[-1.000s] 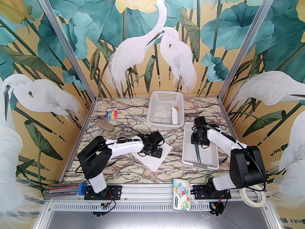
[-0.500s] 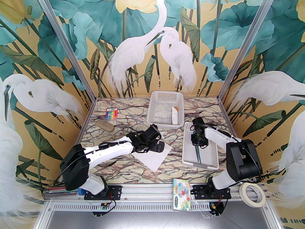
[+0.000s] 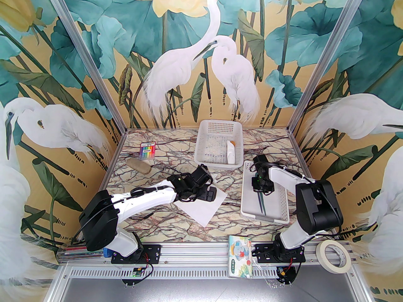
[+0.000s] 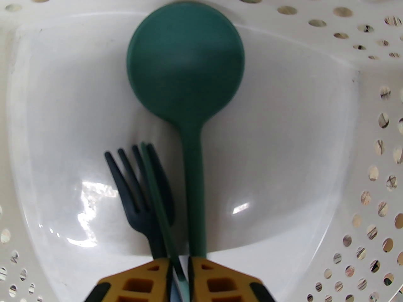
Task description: Place the utensils on the paper napkin and roll it up
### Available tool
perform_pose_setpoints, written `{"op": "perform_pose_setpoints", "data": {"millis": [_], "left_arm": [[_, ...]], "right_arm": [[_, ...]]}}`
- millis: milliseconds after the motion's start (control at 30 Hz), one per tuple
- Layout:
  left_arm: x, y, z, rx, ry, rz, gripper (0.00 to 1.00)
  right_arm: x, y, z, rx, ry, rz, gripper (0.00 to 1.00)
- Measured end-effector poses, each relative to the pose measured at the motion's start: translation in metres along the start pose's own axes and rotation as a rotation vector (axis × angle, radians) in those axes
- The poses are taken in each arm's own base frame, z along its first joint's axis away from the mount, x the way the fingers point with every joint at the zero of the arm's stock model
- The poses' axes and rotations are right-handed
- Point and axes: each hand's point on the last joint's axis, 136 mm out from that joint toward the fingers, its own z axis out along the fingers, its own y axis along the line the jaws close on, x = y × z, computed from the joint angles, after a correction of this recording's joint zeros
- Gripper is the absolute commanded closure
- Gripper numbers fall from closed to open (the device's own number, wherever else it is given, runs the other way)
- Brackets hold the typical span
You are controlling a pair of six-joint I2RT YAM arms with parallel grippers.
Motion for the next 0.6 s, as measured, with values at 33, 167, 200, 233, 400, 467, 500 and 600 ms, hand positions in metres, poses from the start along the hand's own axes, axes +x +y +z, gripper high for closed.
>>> {"op": "perform_pose_setpoints", "data": {"millis": [33,167,200,233,400,467,500,600], "left_arm": [[0.000,0.000,0.000,-0.002,0.000,0.000,0.01],[0.001,0.002,0.000,-0.012,0.001,0.003,0.01],[0.001,0.003,0.000,-0.014,0.001,0.004,0.01],[0.001,0.003,0.000,-0.016,0.000,0.004,0.00],[-0.001,0.009,-0.003,-0.044,-0.014,0.009,0.01],[-0.003,0.010,-0.008,-0.043,-0.028,0.006,0.01],[-0.005,0.011,-0.011,-0.042,-0.036,0.003,0.01],[-0.008,0.014,-0.018,-0.037,-0.057,-0.008,0.01]], "right_arm": [[0.000,0.001,0.000,-0.002,0.001,0.000,0.84],[-0.001,0.003,0.000,-0.014,0.002,-0.003,0.88],[-0.001,0.003,0.000,-0.015,0.001,-0.003,0.88],[-0.001,0.003,-0.001,-0.017,-0.001,-0.003,0.88],[-0.003,0.003,-0.006,-0.021,-0.020,-0.001,0.88],[-0.004,0.002,-0.010,-0.022,-0.034,0.001,0.88],[-0.005,0.002,-0.013,-0.024,-0.040,0.001,0.88],[-0.006,0.001,-0.019,-0.025,-0.059,0.003,0.88]]}}
